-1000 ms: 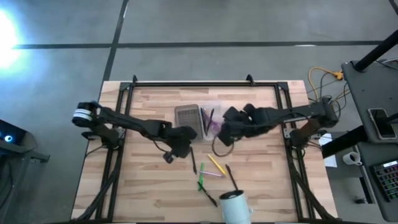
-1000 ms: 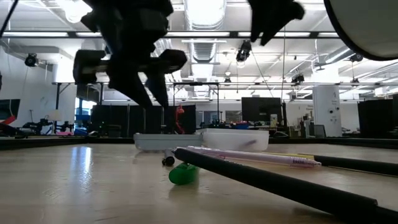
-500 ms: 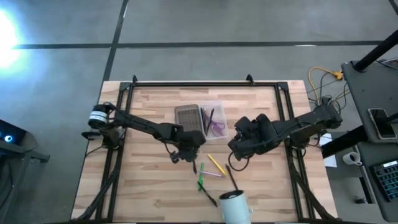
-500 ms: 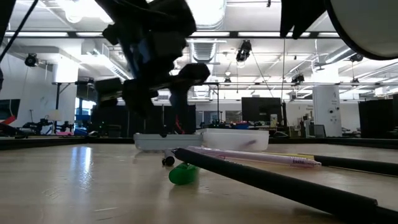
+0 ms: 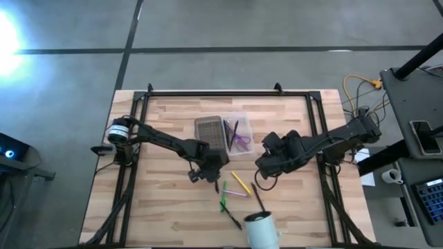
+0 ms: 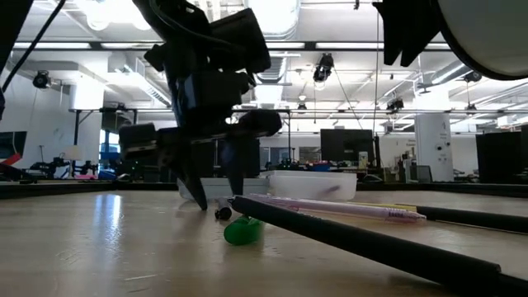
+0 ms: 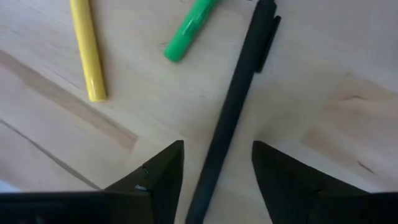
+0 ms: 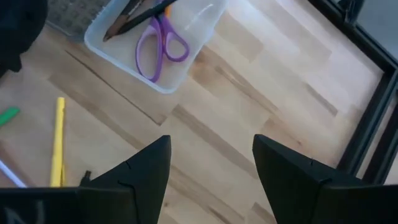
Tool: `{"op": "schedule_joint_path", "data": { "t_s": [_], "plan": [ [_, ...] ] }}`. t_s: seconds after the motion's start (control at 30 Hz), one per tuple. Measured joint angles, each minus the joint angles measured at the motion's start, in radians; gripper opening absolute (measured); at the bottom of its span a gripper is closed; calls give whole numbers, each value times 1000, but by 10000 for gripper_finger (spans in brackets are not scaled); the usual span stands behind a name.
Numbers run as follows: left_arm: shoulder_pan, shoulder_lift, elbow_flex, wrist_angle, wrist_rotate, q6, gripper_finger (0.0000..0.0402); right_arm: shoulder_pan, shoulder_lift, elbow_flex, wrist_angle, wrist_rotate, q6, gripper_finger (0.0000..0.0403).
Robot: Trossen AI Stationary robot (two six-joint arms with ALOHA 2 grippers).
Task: Pick & place school supplies into a supply box
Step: Put the black pen into the gray supply box
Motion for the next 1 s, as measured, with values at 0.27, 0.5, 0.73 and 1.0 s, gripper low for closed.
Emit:
{"op": "schedule_joint_path", "data": {
  "t_s": [0.27,0.5,0.73,1.0],
  "plan": [
    [-1,0,-1,-54,9,-21,45,0,0,-23,4,-13,27,219],
    [0,-2,4,-99,23,-159,17,-1,0,-23,6,-12,26,219],
    [26,-69,57,-190,97,-429,10,-8,-4,-23,10,1,69,219],
    [79,-140,120,-179,67,-431,8,-31,-59,-23,13,100,203,219]
  ]
}}
